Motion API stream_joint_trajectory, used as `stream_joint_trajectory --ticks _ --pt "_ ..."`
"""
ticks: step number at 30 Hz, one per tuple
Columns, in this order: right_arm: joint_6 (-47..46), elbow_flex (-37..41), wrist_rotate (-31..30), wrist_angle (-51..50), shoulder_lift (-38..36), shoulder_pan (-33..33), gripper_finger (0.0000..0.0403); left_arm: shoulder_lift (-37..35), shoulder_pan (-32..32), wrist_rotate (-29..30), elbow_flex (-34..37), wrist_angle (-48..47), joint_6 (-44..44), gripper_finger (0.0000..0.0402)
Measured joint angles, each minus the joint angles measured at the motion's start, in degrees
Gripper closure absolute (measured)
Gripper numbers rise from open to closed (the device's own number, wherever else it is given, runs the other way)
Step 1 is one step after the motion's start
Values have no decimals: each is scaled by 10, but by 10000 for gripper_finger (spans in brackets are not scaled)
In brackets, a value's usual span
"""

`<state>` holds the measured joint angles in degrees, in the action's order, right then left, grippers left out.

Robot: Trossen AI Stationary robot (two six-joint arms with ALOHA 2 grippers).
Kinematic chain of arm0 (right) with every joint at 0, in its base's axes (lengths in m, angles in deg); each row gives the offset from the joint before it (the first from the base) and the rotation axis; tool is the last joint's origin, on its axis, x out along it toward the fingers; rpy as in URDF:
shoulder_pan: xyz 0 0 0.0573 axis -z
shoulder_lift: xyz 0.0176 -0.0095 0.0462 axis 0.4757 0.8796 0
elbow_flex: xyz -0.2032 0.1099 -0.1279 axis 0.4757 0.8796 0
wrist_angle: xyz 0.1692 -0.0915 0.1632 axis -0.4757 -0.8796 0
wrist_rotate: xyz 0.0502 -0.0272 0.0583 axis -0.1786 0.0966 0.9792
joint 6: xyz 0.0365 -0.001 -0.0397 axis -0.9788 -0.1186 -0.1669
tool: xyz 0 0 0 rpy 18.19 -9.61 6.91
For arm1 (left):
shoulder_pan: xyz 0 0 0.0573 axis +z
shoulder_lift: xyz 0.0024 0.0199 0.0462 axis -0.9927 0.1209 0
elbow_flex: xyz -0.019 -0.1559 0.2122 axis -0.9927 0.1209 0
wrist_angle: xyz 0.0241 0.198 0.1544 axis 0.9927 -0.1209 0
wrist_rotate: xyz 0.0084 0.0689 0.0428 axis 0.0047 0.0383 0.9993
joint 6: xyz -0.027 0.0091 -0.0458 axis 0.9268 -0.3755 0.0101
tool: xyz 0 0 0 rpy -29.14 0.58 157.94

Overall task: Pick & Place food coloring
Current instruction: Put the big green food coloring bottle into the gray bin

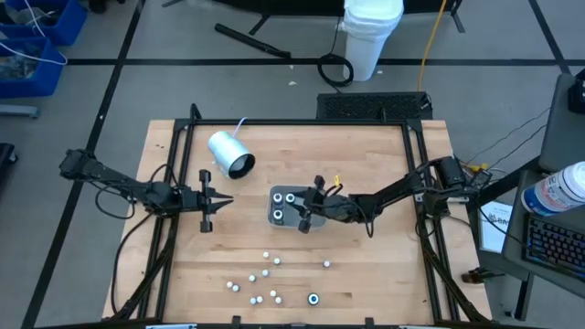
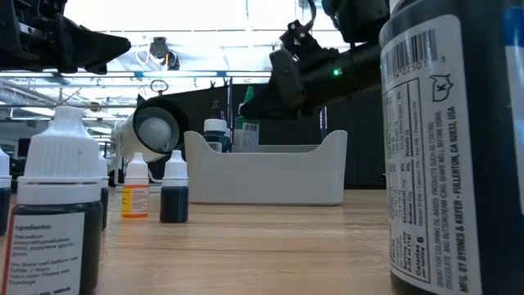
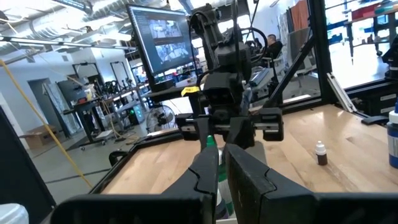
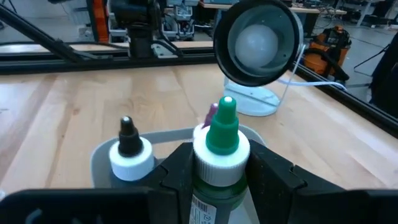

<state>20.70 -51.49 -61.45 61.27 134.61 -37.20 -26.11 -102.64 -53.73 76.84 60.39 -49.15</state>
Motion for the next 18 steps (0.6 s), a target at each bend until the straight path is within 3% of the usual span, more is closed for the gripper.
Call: stream_joint_trajectory --ticks 18 --pt "-13 -19 -1 -13 40 1 290 0 0 0 0 0 0 364"
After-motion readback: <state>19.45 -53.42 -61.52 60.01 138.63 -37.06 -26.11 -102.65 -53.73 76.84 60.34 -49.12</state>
